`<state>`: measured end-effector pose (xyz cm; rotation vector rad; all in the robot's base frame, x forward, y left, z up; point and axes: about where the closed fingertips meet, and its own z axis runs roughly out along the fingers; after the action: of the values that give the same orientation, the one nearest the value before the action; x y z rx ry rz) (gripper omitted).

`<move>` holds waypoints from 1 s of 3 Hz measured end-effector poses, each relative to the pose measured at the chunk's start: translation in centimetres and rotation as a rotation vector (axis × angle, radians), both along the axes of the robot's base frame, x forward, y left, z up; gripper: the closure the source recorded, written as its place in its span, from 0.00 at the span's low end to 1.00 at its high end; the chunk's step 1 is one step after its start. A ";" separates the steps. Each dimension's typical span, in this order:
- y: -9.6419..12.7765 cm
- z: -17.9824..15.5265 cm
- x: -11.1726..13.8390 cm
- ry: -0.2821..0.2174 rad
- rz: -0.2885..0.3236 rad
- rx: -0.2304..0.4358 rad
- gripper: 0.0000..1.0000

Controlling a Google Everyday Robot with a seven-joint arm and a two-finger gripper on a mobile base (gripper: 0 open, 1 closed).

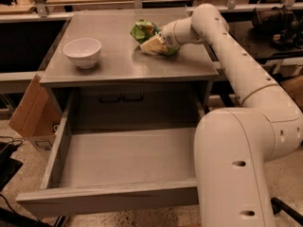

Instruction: Place green rice chip bag into top drawer

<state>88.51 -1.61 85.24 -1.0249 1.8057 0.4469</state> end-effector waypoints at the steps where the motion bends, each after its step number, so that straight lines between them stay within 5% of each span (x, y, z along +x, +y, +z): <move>1: 0.0 0.2 -0.4 0.005 0.014 0.007 0.63; 2: 0.0 0.4 -0.4 0.005 0.014 0.007 0.87; 3: 0.0 0.5 -0.4 0.005 0.014 0.007 1.00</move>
Offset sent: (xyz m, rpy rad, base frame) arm -0.0896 -0.0383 0.1186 -0.0562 0.0853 0.2104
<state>88.12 -1.58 85.74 -1.0329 1.8015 0.4642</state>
